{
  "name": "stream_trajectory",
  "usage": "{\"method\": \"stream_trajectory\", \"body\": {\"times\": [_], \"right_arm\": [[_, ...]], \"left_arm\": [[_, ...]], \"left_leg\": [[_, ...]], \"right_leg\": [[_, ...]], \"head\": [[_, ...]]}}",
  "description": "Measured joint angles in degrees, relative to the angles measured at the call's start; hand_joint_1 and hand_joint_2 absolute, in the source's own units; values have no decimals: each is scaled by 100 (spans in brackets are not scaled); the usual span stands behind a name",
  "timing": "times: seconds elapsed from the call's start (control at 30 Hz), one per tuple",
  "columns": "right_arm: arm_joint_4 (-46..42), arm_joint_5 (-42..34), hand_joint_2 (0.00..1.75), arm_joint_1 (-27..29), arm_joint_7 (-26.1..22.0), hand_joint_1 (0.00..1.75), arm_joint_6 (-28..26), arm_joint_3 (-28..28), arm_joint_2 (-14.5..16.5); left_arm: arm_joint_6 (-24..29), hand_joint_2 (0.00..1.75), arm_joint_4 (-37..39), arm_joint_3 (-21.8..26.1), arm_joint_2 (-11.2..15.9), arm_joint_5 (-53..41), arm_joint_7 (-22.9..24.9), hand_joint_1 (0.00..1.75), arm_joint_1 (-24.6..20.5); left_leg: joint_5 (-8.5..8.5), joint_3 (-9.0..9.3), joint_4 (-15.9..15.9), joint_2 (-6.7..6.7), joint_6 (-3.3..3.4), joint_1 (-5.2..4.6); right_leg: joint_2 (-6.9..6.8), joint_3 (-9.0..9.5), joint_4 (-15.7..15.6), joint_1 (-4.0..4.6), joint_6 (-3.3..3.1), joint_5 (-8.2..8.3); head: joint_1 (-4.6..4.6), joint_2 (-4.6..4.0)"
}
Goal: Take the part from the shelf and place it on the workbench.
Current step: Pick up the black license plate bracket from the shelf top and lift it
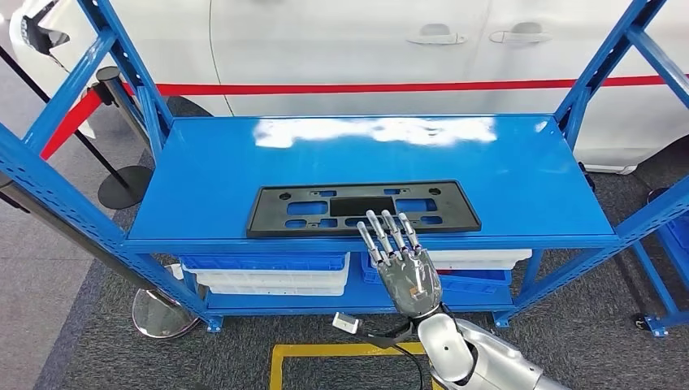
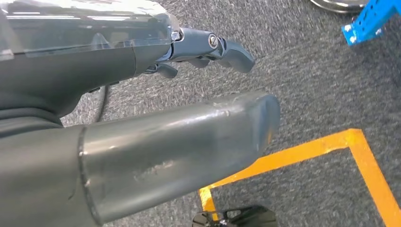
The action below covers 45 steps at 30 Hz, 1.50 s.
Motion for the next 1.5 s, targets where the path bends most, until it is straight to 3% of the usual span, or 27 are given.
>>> {"method": "stream_trajectory", "body": {"times": [0.03,0.1,0.2,0.27,0.3,0.4,0.43,0.47,0.5,0.6,0.67,0.77,0.8,0.87,0.93,0.97,1.0,1.07,1.1,1.13,1.23,1.3,1.37,1.43,1.5], "right_arm": [[-166,-4,175,180,-388,0,-1,-109,11],[-577,-8,175,654,-1423,0,-3,-511,98],[-971,-8,175,1189,-2393,0,-4,-1170,304],[-1142,-8,175,1379,-2513,0,-4,-1459,369],[-1207,-8,175,1451,-2534,0,-4,-1574,384],[-1320,-8,175,1617,-2565,0,-3,-1815,408],[-1340,-8,175,1665,-2571,0,-2,-1861,415],[-1357,-8,175,1707,-2576,0,-2,-1896,421],[-1376,-8,175,1738,-2580,0,-2,-1927,426],[-1438,-8,175,1773,-2705,0,-2,-2024,467],[-1446,-15,175,1817,-2958,0,-1,-2116,545],[-1392,-55,175,1903,-3343,0,1,-2286,734],[-1358,-59,175,1915,-3420,0,1,-2340,808],[-1257,-53,175,1930,-3511,0,3,-2427,956],[-1129,-60,175,1945,-3597,0,6,-2490,1077],[-1060,-71,175,1951,-3643,0,8,-2529,1130],[-995,-87,175,1953,-3697,0,9,-2570,1184],[-880,-124,175,1955,-3804,0,11,-2663,1292],[-826,-134,175,1950,-3852,0,13,-2707,1340],[-774,-140,175,1948,-3888,0,14,-2751,1386],[-604,-145,175,1932,-3961,0,14,-2871,1499],[-480,-153,175,1907,-3994,0,12,-2936,1551],[-351,-157,175,1887,-4009,0,11,-2984,1581],[-178,-145,175,1881,-4009,0,12,-3015,1595],[49,-122,175,1876,-4004,0,13,-3040,1616]], "left_arm": [[-1,0,0,1,10,27,-1,0,3],[-8,0,1,3,20,62,-6,0,8],[-19,0,2,5,22,63,-16,0,21],[-20,0,2,6,23,63,-21,0,26],[-20,0,2,6,23,63,-24,0,25],[-20,0,2,8,26,63,-25,0,27],[-20,0,2,8,27,63,-25,0,28],[-20,0,2,8,28,63,-25,0,29],[-20,0,2,8,29,63,-25,0,28],[-33,0,5,9,12,66,-25,0,26],[-138,0,8,15,-3,108,-43,0,23],[-460,0,9,38,11,242,-128,0,1],[-540,0,9,44,17,270,-153,0,-6],[-630,0,10,51,25,290,-178,0,-6],[-661,0,10,54,28,290,-178,0,6],[-666,0,9,55,33,290,-178,0,12],[-669,0,9,55,39,290,-178,0,15],[-676,0,9,55,49,287,-175,0,16],[-683,0,11,55,50,285,-173,0,13],[-693,0,13,56,50,284,-169,0,10],[-717,0,15,56,45,281,-158,0,14],[-722,0,15,56,42,281,-156,0,17],[-727,0,15,55,40,281,-156,0,11],[-738,0,15,55,40,280,-156,0,14],[-753,0,15,55,40,265,-156,0,21]], "left_leg": [[197,181,-385,8,-25,24],[396,489,-989,0,-21,33],[379,542,-1113,-23,112,2],[393,548,-1137,-18,195,4],[402,551,-1151,-15,230,11],[406,542,-1157,-5,281,-12],[406,541,-1156,-4,285,-26],[405,543,-1156,-6,288,-42],[406,550,-1157,-10,289,-59],[408,572,-1162,-13,281,-98],[414,571,-1174,-3,242,-91],[376,574,-1160,15,145,-89],[298,517,-1024,17,117,-91],[9,224,-410,18,68,-74],[-206,-124,252,20,18,-52],[-166,-194,349,21,-3,-44],[-6,-144,208,23,-18,-35],[401,188,-505,33,-29,-16],[499,356,-843,37,-15,-16],[511,459,-1041,37,20,-19],[386,551,-1152,16,176,-30],[331,658,-1198,4,257,-17],[255,787,-1239,-3,311,-10],[146,921,-1258,-22,320,-13],[10,1099,-1263,-52,309,-21]], "right_leg": [[-4,11,44,-13,34,-42],[-9,1,149,-6,114,-128],[-1,-26,194,1,183,-160],[1,-56,287,-22,222,-247],[3,-141,477,-27,242,-375],[6,-673,1556,-29,276,-891],[6,-801,1798,-26,268,-943],[7,-828,1827,-15,245,-878],[8,-741,1629,3,204,-715],[-7,-200,502,102,-9,-205],[-33,-81,219,154,-84,-145],[-34,-15,70,118,-97,-116],[-35,30,6,90,-111,-110],[-39,105,-51,68,-130,-119],[-46,158,-39,68,-117,-152],[-44,192,-29,64,-100,-181],[-41,237,-14,56,-79,-221],[-40,341,23,40,-24,-335],[-39,376,51,45,13,-399],[-41,395,64,52,50,-446],[-34,423,121,71,148,-469],[-23,280,434,61,196,-451],[-15,-177,1101,48,236,-567],[-13,-723,1686,45,256,-798],[-9,-1008,1699,56,231,-815]], "head": [[-2,0],[-21,-1],[-29,0],[-18,0],[-4,0],[27,0],[27,0],[28,0],[28,0],[23,0],[28,0],[35,0],[27,0],[6,0],[-4,-1],[-5,-1],[-8,-1],[-9,-1],[-18,-1],[-21,-1],[-3,1],[26,1],[51,0],[51,0],[54,0]]}}
